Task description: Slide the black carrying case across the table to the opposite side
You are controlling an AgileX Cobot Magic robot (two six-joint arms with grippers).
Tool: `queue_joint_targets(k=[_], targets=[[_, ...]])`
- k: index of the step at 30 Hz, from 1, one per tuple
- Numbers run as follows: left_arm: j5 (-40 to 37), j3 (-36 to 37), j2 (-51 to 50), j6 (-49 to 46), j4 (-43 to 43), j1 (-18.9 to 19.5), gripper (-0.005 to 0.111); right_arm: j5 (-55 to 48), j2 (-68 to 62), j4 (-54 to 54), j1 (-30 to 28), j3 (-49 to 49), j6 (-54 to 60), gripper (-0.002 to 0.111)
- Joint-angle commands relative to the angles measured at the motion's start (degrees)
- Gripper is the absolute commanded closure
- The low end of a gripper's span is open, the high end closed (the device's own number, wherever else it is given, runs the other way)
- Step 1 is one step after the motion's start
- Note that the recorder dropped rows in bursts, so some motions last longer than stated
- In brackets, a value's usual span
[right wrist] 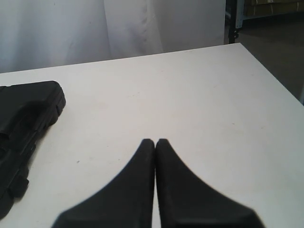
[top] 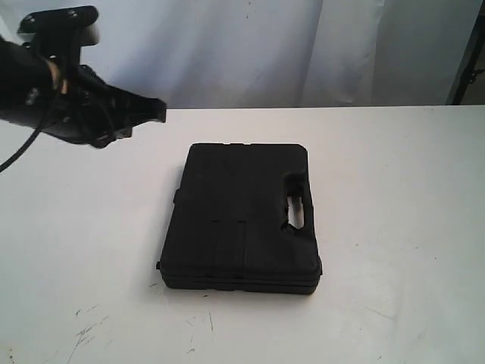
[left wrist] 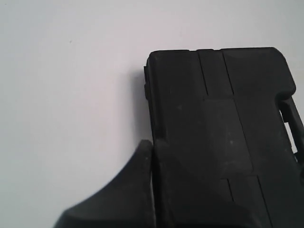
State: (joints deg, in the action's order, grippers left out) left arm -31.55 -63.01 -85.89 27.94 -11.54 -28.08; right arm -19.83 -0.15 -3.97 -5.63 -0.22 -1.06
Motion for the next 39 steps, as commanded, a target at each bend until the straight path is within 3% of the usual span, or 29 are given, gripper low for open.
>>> queue_joint_targets(k=[1, 4, 11, 18, 25, 28, 29, 33, 39], targets=[[2.12, 7.09, 8.15, 0.74, -1.48, 0.13, 0.107, 0.02, 0.15, 0.08, -0.3, 0.22, -0.06, 0.108], [-0.14, 9.44, 12.54, 0.38, -4.13, 0.13, 0.107, 0.02, 0.15, 0.08, -0.3, 0.22, -0.06, 0.108], [-15.39, 10.1, 18.12, 0.38, -4.26, 0.13, 0.107, 0.02, 0.15, 0.08, -0.3, 0.22, -0.06, 0.108], [-16.28, 10.1, 19.26, 0.55, -14.79, 0.13, 0.107, 0.02, 0.15, 0.08, -0.3, 0.22, -0.06, 0.108], [-16.14, 11.55, 21.22, 10.02, -24.08, 0.93, 0.107, 0.02, 0.15, 0.08, -0.3, 0.22, -0.06, 0.108], [-11.19, 14.93, 26.26, 14.16, -23.01, 5.07, 0.107, 0.02, 0.15, 0.08, -0.3, 0.22, -0.06, 0.108], [-4.82, 18.23, 30.47, 14.73, -21.17, 9.24, 0.107, 0.02, 0.15, 0.08, -0.3, 0.22, -0.06, 0.108], [15.28, 29.39, 43.05, 10.42, -20.5, 19.93, 0.107, 0.02, 0.15, 0.08, -0.3, 0.22, -0.06, 0.108], [16.55, 41.2, 60.08, 9.48, -17.22, 30.9, 0.107, 0.02, 0.15, 0.08, -0.3, 0.22, -0.06, 0.108]])
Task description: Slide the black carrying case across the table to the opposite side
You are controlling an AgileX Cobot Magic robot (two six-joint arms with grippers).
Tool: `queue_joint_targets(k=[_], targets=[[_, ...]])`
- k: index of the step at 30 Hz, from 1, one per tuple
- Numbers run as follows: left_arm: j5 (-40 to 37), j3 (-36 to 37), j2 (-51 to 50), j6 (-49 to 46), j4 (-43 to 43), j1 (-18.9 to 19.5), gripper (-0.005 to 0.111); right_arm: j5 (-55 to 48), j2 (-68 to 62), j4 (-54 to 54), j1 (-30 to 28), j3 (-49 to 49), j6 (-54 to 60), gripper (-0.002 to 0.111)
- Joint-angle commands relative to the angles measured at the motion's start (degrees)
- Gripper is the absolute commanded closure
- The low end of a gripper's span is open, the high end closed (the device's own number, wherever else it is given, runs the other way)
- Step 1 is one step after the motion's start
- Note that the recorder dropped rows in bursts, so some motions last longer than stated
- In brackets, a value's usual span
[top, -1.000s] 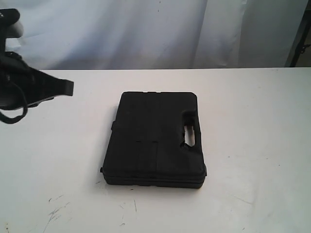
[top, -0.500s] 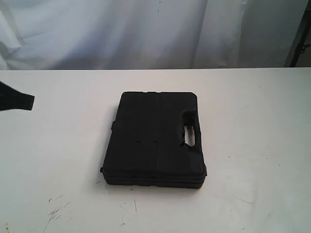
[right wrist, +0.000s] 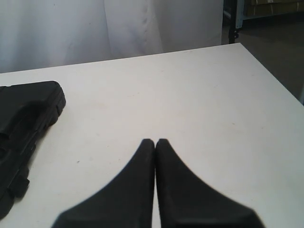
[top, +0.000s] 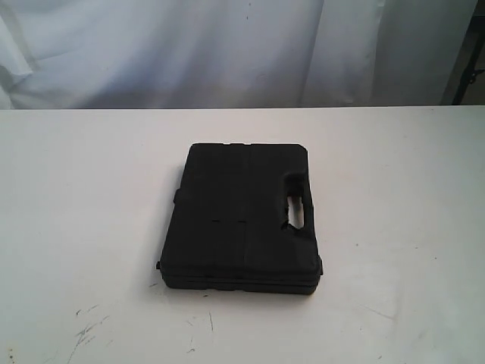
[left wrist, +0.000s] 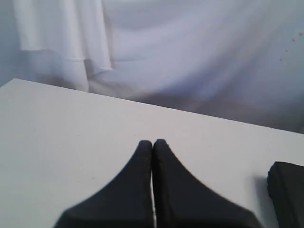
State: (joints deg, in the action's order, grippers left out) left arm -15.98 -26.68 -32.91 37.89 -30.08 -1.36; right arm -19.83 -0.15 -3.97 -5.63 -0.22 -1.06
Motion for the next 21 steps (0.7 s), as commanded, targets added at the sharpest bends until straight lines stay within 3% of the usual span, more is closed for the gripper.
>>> queue_joint_targets(k=[1, 7, 15, 17, 18, 19, 21], targets=[[0.98, 6.71, 9.32, -0.47, 1.32, 5.22, 0.107, 0.02, 0.15, 0.08, -0.3, 0.22, -0.06, 0.108], [1.12, 13.4, 13.59, -0.72, 3.44, 5.33, 0.107, 0.02, 0.15, 0.08, -0.3, 0.22, -0.06, 0.108], [1.2, 16.31, 18.05, -2.57, 6.75, 5.33, 0.107, 0.02, 0.15, 0.08, -0.3, 0.22, -0.06, 0.108], [1.2, 17.87, 20.49, -10.39, 13.93, 5.33, 0.107, 0.02, 0.15, 0.08, -0.3, 0.22, -0.06, 0.108], [1.2, 18.75, 21.75, -17.54, 20.2, 5.33, 0.107, 0.02, 0.15, 0.08, -0.3, 0.22, -0.06, 0.108], [0.39, 20.22, 23.96, -32.11, 32.51, 5.33, 0.107, 0.02, 0.15, 0.08, -0.3, 0.22, -0.06, 0.108], [-2.55, 21.21, 26.65, -40.55, 39.36, 5.33, 0.107, 0.02, 0.15, 0.08, -0.3, 0.22, -0.06, 0.108]])
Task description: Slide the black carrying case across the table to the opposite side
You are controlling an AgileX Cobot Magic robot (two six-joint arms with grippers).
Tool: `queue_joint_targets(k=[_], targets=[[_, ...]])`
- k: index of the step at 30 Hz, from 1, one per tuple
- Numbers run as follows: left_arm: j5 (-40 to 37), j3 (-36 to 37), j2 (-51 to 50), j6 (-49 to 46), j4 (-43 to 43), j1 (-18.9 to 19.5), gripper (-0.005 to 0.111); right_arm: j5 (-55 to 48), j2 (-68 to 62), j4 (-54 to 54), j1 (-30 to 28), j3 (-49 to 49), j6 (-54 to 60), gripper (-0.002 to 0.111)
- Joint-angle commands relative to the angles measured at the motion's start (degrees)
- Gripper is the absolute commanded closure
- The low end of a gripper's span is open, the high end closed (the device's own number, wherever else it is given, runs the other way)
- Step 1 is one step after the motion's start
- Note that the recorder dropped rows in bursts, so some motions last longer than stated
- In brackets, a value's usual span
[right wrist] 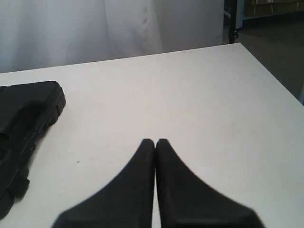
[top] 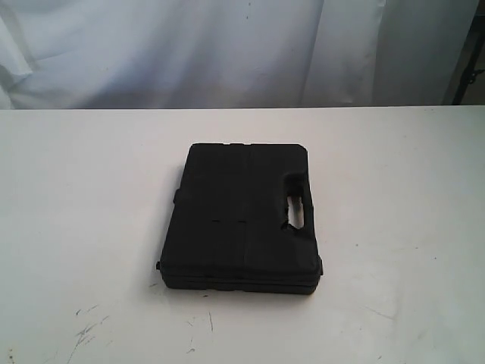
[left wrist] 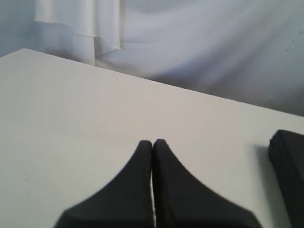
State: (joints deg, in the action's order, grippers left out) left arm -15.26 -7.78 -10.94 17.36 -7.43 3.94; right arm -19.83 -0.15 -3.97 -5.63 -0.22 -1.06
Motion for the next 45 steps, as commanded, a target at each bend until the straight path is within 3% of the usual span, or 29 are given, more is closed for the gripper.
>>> queue_joint_targets(k=[1, 8, 11, 15, 45], targets=[[-3.89, 2.56, 5.38, -20.02, 16.45, 0.03, 0.107, 0.02, 0.15, 0.08, -0.3, 0.22, -0.06, 0.108], [-4.02, 7.75, 10.94, -15.97, 12.6, 0.03, 0.107, 0.02, 0.15, 0.08, -0.3, 0.22, -0.06, 0.108], [-3.14, 7.78, 10.94, -15.97, 12.01, -0.07, 0.107, 0.02, 0.15, 0.08, -0.3, 0.22, -0.06, 0.108], [-3.17, 7.78, 10.94, -16.09, 9.39, -2.91, 0.107, 0.02, 0.15, 0.08, -0.3, 0.22, -0.06, 0.108], [-5.12, 7.78, 10.94, -16.21, 9.39, -2.9, 0.107, 0.02, 0.15, 0.08, -0.3, 0.22, -0.06, 0.108]])
